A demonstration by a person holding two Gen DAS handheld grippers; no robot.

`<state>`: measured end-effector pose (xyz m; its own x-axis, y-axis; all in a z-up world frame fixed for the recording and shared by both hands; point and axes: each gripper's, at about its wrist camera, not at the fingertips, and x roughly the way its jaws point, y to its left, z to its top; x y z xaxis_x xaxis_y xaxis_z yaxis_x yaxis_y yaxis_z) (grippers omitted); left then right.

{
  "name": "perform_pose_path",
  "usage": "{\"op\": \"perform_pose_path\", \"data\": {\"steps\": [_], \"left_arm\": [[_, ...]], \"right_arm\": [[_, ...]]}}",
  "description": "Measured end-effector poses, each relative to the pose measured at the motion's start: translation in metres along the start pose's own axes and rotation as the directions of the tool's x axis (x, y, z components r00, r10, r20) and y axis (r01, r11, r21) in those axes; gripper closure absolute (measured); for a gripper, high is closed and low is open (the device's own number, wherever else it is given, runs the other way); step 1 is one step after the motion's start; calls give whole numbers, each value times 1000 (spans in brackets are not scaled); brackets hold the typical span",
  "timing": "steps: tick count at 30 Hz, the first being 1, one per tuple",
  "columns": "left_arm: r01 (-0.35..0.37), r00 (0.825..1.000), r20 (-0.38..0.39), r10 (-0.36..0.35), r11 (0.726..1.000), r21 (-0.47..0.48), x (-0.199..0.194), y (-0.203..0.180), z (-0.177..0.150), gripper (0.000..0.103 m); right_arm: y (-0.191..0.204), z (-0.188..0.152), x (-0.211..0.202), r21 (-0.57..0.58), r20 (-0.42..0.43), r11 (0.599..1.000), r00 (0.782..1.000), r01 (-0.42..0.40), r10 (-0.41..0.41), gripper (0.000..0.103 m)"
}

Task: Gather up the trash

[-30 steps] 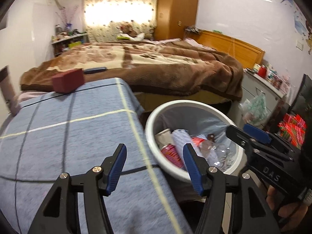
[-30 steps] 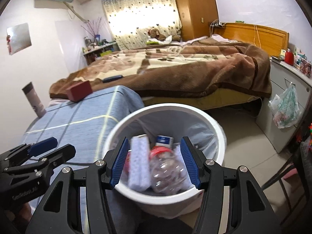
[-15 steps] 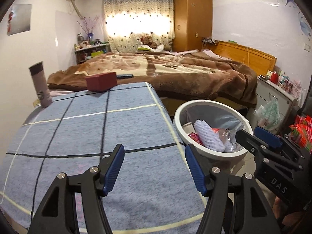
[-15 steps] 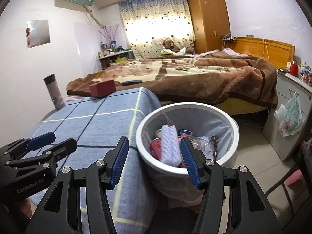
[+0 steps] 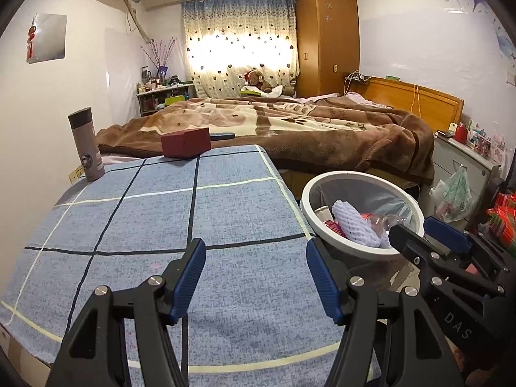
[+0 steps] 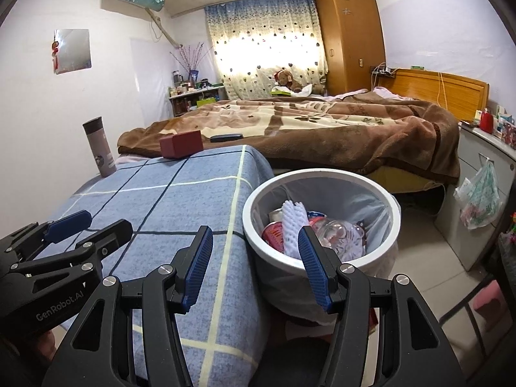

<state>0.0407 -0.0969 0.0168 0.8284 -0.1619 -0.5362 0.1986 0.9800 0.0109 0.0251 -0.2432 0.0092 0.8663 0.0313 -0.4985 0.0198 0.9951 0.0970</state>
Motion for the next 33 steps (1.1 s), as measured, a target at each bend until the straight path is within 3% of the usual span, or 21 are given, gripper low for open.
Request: {"op": "perform_pose_path", "data": {"steps": [33], "left_arm": [[-5,1000,-7,5,1000,-12,-7,-2,-2,36]], "right_arm": [[2,-1,-3,7,5,1000,1000,-4,4,46]]}}
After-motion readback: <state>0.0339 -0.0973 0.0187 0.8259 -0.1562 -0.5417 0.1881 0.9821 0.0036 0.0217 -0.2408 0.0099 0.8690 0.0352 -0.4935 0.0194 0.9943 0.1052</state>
